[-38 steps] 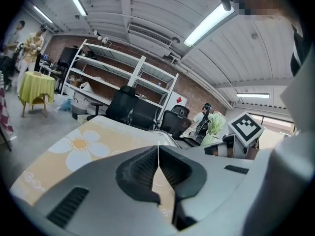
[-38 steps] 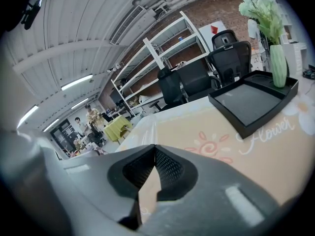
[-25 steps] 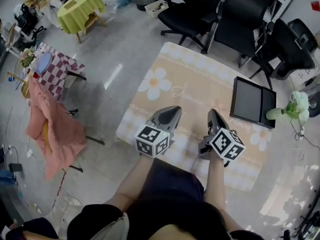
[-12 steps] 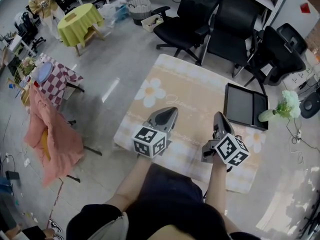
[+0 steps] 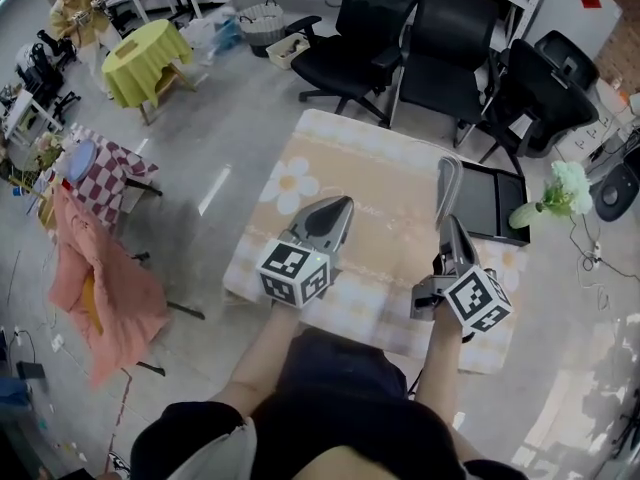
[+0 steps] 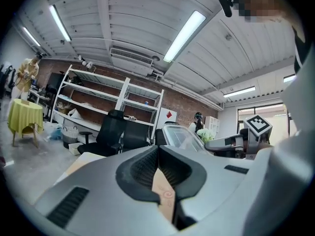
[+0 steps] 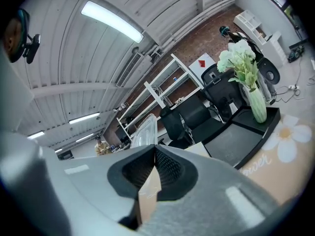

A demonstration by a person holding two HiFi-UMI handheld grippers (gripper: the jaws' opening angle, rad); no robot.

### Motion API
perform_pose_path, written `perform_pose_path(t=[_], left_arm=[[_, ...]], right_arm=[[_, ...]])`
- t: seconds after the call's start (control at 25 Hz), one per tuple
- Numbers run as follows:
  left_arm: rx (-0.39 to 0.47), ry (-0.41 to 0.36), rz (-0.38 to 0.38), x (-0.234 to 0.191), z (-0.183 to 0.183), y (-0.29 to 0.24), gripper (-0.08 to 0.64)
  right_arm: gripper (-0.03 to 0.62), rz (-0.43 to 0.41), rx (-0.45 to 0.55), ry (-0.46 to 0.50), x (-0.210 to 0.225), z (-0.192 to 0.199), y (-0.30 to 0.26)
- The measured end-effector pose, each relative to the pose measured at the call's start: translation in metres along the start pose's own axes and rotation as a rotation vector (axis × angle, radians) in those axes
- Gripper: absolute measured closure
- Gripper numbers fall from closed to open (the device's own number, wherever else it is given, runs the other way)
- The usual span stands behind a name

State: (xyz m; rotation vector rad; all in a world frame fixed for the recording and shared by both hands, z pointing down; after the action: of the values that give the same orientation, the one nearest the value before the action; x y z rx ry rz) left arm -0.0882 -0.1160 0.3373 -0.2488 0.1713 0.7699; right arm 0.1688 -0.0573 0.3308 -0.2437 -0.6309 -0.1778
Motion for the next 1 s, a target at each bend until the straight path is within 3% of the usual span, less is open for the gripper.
perform_pose_path(t=[1.0], left_arm=[[-0.015, 0.006, 0.008, -0.0054, 0.0058, 0.0006, 0.548]], right_arm=[[0.586, 0.032, 0.023, 0.008, 0.0007, 0.0042, 0.0054]])
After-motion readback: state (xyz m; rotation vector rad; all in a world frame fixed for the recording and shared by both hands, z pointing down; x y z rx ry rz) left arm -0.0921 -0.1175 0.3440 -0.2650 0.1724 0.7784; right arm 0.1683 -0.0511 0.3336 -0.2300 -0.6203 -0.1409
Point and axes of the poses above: the fingertips, and each gripper's own axes: y backward along the fingers, x to its right, z out of its underside, the point moved 8 cm from there along y, backward along the fingers, and after that the axes turned 5 degrees about -x, right-handed, at the moved point
